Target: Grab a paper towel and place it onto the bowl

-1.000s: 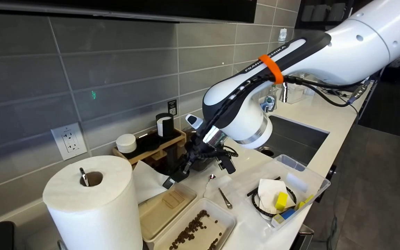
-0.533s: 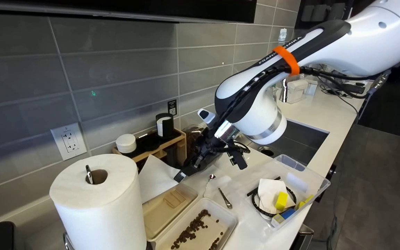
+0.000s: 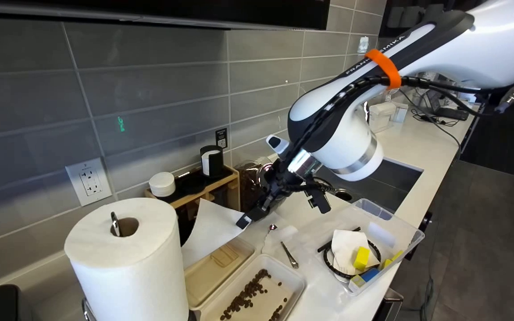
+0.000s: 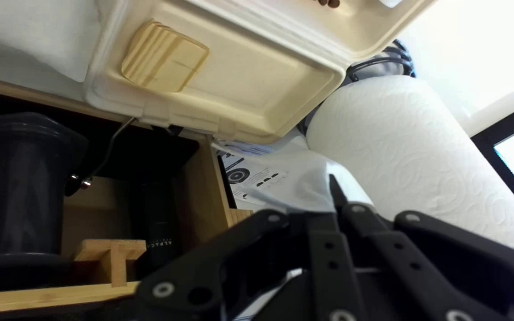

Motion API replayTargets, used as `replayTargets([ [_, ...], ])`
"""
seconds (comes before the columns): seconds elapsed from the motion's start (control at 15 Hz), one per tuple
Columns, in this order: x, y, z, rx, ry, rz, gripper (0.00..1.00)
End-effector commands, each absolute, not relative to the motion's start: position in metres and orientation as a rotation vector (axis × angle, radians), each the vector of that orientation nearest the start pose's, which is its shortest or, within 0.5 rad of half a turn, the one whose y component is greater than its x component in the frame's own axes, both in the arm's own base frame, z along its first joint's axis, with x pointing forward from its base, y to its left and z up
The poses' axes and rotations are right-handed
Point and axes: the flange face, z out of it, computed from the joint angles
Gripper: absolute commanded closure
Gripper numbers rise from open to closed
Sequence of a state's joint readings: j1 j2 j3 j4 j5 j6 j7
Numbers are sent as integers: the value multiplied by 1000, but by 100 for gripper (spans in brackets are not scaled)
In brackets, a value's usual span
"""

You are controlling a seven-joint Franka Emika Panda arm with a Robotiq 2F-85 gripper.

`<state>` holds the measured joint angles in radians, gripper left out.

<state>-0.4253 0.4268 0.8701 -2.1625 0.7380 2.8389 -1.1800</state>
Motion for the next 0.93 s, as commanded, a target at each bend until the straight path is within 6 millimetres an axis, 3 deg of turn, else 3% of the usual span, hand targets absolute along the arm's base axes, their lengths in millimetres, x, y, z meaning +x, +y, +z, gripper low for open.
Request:
replayTargets([
  [0.0,536,195,299,-2397,-1043,-667,100],
  [0.53,520,171,325,-2496,-1047,-701,100],
  [0.87,505,163,354,-2550,-1077,-754,100],
])
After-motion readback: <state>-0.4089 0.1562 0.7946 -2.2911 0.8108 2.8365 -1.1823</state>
